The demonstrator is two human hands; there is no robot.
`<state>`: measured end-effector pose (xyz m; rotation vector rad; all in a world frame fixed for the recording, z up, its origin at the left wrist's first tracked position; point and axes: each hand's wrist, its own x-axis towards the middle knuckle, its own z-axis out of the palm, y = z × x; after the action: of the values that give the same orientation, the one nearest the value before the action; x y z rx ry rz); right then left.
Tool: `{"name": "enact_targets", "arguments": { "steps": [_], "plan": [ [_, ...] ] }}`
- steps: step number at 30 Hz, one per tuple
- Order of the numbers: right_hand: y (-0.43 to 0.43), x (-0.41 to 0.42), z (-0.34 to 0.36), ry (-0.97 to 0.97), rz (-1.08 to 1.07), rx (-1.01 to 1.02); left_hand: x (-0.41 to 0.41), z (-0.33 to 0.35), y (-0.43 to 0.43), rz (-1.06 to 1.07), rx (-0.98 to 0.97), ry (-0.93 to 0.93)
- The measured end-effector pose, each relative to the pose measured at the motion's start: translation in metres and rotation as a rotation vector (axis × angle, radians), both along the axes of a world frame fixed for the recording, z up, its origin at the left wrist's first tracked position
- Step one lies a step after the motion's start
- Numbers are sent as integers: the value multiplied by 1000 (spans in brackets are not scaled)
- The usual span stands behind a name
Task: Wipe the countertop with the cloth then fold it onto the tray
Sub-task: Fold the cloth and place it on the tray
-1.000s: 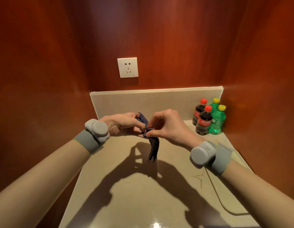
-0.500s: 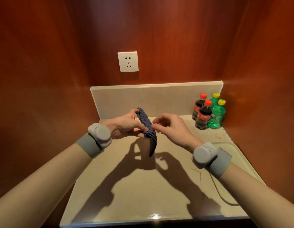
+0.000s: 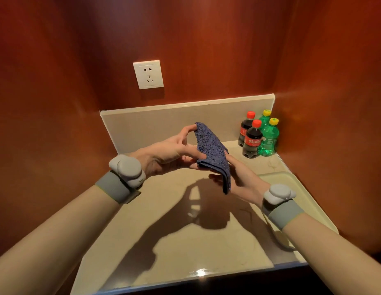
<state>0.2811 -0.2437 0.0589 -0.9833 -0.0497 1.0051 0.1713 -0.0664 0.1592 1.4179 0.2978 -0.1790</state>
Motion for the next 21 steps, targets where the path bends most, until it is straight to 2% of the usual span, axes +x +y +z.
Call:
{"name": "enact_targets", "arguments": {
  "steps": [2,5,9,13,15,21],
  "plan": [
    [-9,5,-3,-26,-121,-47,3,-7,-4,-4,31,15],
    [-26,21,-13,-204,-226,-269,3,-24,-7,-37,131,53],
    [-49,37,-17,-550,-241,-493,9,-54,-21,-56,196,90],
    [-74,49,-15,-1028,-205,-874,19,-81,-54,-19,174,97],
    [-88,52,-11,-1186,-195,-1029,24,-92,-73,2,158,97],
    [-122,62,6,-1312,-76,-1362,45,-119,-131,53,57,115]
  ]
}}
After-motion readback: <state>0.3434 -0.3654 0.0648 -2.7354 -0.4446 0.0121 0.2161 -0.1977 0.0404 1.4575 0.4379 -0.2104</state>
